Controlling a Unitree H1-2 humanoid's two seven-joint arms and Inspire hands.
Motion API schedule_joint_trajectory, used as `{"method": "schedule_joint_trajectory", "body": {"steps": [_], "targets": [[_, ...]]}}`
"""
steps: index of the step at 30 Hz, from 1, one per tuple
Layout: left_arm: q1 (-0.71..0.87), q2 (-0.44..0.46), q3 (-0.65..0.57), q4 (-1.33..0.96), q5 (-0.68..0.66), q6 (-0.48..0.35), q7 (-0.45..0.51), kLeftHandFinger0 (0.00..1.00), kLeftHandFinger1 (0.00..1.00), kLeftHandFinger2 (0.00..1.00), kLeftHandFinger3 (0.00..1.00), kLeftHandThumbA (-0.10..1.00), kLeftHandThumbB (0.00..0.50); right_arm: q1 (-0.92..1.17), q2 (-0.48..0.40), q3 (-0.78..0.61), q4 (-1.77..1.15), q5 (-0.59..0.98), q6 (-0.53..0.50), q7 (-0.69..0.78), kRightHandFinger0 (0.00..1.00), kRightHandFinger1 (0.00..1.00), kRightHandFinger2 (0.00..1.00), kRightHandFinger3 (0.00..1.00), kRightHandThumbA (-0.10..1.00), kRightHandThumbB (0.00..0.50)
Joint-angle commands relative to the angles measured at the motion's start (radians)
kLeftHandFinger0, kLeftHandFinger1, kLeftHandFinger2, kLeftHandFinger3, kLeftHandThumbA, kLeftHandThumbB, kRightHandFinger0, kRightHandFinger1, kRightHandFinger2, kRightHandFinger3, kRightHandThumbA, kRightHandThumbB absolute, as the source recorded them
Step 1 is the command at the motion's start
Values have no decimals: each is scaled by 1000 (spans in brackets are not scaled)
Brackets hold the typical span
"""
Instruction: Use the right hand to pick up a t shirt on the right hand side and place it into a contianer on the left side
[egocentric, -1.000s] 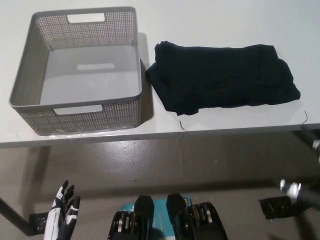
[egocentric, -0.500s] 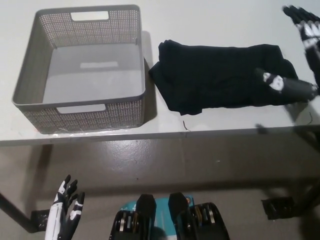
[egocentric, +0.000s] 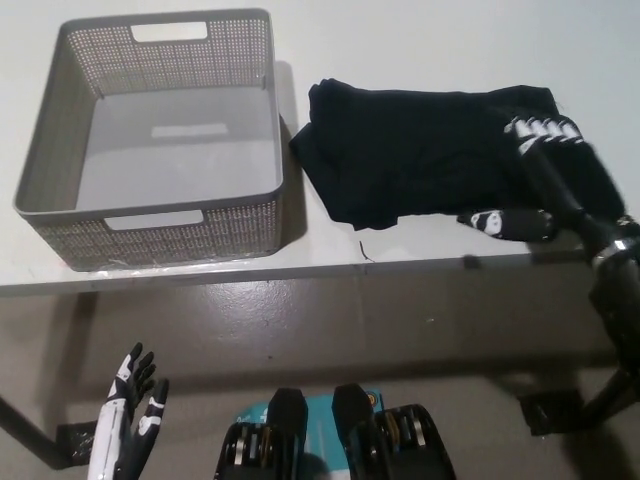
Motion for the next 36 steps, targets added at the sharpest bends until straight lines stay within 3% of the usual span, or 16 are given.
{"method": "schedule_joint_trajectory", "body": {"steps": [1, 15, 36], "targets": [[-13, 5, -5, -13, 1, -43, 27, 951, 935, 963, 1000, 792, 288, -136, 8, 49, 70, -66, 38, 56, 1000, 1000, 1000, 1000, 1000, 500], [-25, 18, -13, -15, 16, -43, 21, 945, 931, 969, 1000, 822, 298, -209, 29, 108, 192, -64, 62, 69, 1000, 1000, 1000, 1000, 1000, 500], [-27, 19, -19, -21, 2, -43, 5, 955, 919, 979, 1000, 797, 278, -210, 15, 64, 327, -32, 32, -5, 1000, 1000, 1000, 1000, 1000, 500]]}}
